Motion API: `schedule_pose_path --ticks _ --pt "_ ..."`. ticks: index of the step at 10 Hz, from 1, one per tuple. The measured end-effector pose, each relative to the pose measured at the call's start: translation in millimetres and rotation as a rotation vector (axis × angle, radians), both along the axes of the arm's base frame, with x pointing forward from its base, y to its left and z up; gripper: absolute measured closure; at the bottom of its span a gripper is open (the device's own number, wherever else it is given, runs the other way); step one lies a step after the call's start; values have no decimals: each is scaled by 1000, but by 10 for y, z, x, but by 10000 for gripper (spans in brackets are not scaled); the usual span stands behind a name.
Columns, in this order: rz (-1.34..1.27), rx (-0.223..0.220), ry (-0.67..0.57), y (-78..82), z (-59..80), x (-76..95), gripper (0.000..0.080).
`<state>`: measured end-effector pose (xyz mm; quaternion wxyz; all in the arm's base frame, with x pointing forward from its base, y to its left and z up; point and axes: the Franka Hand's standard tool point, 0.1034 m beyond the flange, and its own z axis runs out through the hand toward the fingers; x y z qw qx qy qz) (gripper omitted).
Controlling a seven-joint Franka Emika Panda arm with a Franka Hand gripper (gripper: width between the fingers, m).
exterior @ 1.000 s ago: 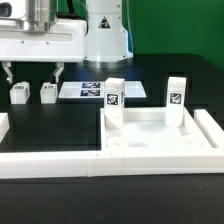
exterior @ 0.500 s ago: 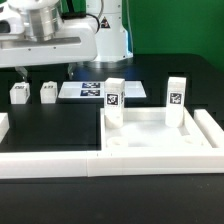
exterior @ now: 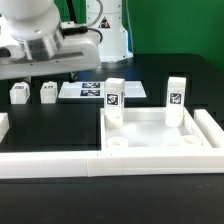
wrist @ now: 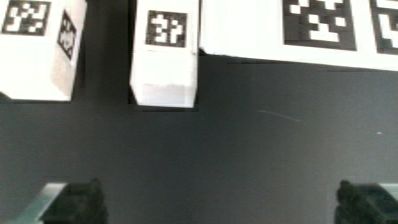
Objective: Assemble square table
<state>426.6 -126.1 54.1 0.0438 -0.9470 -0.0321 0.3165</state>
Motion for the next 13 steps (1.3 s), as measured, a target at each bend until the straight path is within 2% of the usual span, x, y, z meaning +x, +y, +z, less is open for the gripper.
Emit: schedule_pose_path --ticks 1,2,3,7,8,11,13 --pt "-13 -3 88 -5 -36 -132 151" --pt "-13 -3 138 -77 -140 -181 151" --pt "-12 4 126 -149 -175 -186 151" --pt "-8 5 130 -143 -183 -203 151" --pt "-16 3 152 -191 -204 -275 151" --pt "-34 -11 187 -113 -282 -443 151" --pt "-31 -9 185 -100 -316 -442 151"
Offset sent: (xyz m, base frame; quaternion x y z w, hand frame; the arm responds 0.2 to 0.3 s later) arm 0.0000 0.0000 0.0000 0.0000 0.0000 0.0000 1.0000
